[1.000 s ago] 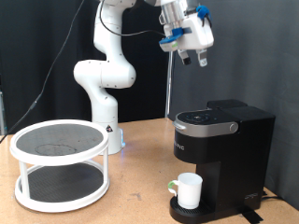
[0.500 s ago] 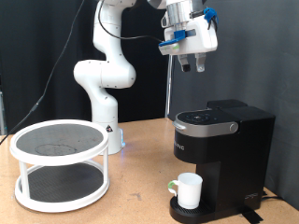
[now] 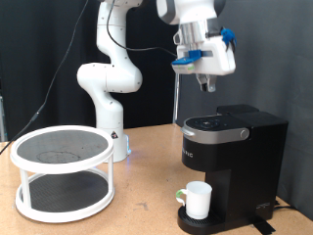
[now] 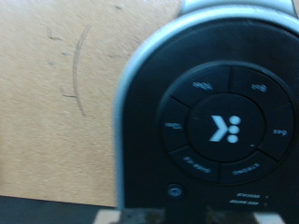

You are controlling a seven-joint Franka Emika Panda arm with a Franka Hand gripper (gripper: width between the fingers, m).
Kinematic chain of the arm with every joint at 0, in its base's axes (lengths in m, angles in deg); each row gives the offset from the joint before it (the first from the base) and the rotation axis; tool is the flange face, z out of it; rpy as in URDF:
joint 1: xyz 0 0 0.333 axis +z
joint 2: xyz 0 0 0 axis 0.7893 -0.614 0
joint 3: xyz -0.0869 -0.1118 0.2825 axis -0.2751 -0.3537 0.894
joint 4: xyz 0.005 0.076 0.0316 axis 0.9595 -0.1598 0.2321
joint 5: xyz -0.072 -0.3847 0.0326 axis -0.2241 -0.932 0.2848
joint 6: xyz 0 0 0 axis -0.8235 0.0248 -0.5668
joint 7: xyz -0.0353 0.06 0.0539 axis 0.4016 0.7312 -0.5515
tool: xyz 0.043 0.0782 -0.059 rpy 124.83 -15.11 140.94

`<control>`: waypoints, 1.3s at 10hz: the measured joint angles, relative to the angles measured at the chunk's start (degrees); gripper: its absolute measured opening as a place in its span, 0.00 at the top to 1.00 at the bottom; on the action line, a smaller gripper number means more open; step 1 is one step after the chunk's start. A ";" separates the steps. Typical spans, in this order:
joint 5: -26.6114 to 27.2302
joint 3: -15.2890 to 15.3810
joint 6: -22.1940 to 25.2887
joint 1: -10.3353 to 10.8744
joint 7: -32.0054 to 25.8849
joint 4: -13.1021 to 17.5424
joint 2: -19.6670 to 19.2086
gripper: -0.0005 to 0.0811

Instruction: Make a cup of coffee with the keurig machine

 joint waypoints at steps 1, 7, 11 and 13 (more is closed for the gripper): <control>0.17 0.55 -0.12 0.26 -0.13 -1.09 -0.45 0.96; 0.42 2.30 -5.42 0.70 -0.07 -5.64 -3.48 0.99; 0.49 2.20 -5.56 0.53 0.19 -5.54 -5.77 0.99; 1.75 2.02 -4.97 0.39 0.25 -5.42 -5.89 0.99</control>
